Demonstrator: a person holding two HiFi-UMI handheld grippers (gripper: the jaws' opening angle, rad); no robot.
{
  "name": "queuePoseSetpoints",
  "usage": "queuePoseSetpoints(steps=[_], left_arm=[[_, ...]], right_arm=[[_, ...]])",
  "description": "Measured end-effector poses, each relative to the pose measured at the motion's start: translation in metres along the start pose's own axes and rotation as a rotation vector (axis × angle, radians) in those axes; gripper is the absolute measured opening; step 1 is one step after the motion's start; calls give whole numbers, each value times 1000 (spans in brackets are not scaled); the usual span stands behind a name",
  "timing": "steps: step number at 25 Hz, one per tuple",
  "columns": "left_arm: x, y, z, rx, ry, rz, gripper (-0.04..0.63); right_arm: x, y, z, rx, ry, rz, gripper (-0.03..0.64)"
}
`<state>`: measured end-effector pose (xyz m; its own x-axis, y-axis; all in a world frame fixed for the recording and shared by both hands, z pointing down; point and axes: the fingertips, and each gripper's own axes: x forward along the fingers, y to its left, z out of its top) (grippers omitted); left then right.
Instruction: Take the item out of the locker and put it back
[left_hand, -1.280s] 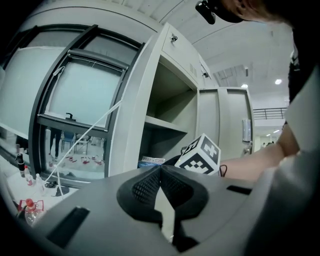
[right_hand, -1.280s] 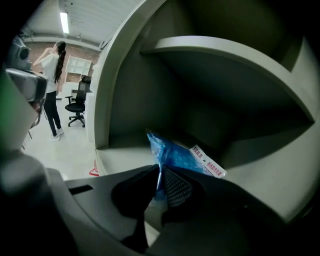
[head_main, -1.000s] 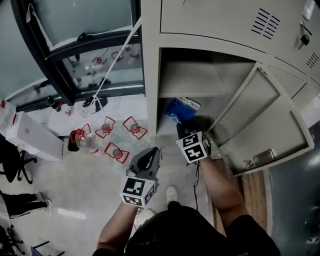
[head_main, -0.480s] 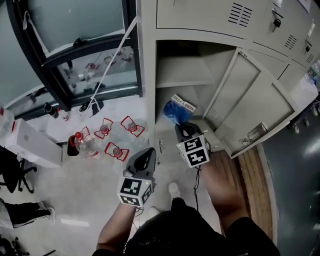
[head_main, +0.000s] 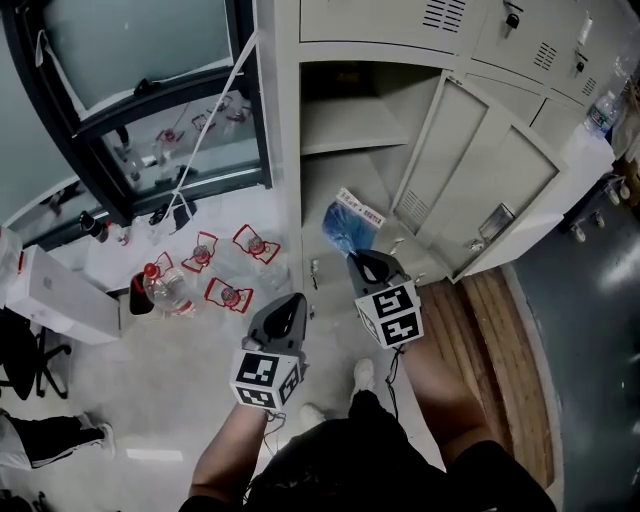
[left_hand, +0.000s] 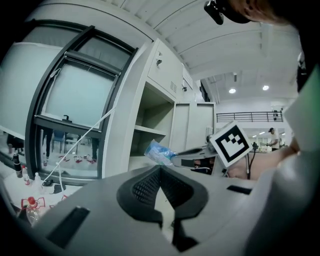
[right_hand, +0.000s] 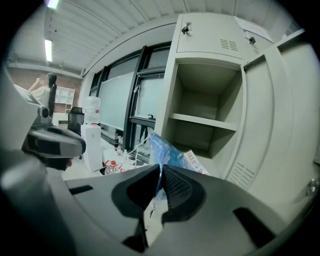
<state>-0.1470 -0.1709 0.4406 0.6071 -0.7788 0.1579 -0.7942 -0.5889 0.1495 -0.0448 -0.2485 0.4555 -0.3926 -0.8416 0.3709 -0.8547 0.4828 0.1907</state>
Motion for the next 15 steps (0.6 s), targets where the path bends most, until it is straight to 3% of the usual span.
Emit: queuePoseSetpoints(steps=[9, 15], left_arm=[[-11, -25, -2, 7, -13, 17, 5], [-4, -51, -12, -37, 0, 61, 5]], right_arm=[[-57, 15, -9, 61, -52, 38, 21], [-96, 5, -26, 132, -77, 103, 21]])
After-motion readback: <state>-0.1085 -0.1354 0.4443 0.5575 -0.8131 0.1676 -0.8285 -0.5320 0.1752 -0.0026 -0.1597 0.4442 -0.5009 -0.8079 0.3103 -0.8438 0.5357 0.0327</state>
